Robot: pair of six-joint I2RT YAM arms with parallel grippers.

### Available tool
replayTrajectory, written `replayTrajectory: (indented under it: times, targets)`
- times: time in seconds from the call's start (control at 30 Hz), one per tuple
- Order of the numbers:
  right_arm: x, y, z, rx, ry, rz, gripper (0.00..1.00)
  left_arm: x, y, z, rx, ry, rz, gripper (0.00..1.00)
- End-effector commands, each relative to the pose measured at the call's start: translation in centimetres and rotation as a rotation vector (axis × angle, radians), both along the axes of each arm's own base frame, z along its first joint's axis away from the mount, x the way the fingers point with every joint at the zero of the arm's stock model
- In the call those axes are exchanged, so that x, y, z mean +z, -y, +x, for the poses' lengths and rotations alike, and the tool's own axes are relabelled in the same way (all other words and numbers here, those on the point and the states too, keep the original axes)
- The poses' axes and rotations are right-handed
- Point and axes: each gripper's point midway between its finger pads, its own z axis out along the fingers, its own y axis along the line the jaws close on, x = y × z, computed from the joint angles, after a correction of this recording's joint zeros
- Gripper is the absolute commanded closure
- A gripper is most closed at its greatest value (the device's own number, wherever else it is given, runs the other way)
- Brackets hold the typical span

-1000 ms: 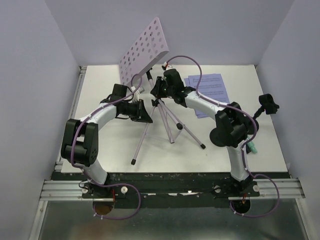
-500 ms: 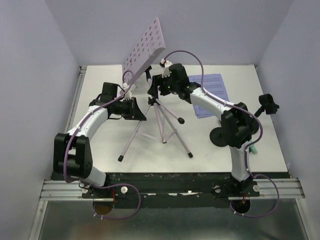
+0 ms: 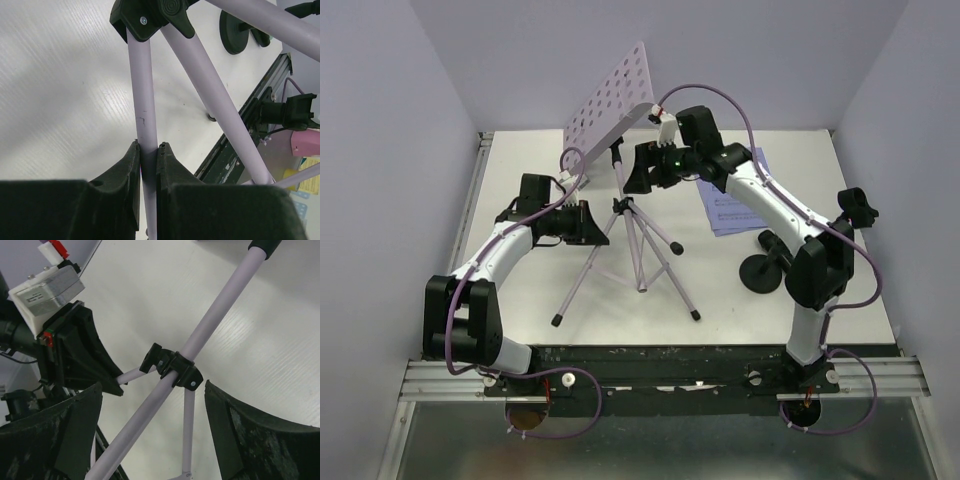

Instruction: Pack up the instrument practice props

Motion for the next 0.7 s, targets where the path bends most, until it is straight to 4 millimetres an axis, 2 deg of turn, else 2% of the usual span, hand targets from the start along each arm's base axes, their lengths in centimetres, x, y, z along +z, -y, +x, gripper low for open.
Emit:
replayTrajectory:
  times: [0.0, 0.17, 0.27, 0.43, 0.57, 0.63, 0.67]
  targets:
    - [1.8, 1.6, -4.6, 0.122, -0.129, -0.015, 0.12, 4.5, 1.1, 2.6, -0.052, 0.285, -0.048, 1.0]
    - [2.5, 2.9, -8.1, 0.155, -0.177, -0.003, 0.14, 4.8, 1.3, 2.4, -0.04, 0.304, -0.028, 1.0]
    - [2.8, 3.6, -9.9, 0.168, -0.191, 0.001, 0.15, 4.4, 1.3, 2.2, -0.042, 0.31, -0.008, 1.0]
    - [2.1, 3.7, -12.0, 0.2, -0.222, -0.004, 0.22, 4.4, 1.4, 2.4, -0.032, 0.321, 0.002, 1.0]
    - [0.4, 3.1, -12.9, 0.221, -0.281, -0.024, 0.34, 5.1, 1.4, 2.7, -0.024, 0.327, -0.005, 1.0]
    - [-0.1, 2.7, -13.0, 0.231, -0.308, -0.022, 0.46, 5.3, 1.5, 2.7, -0.02, 0.324, -0.014, 1.0]
    - [-0.3, 2.5, -13.0, 0.231, -0.318, -0.024, 0.54, 5.4, 1.6, 2.7, -0.02, 0.319, -0.021, 1.0]
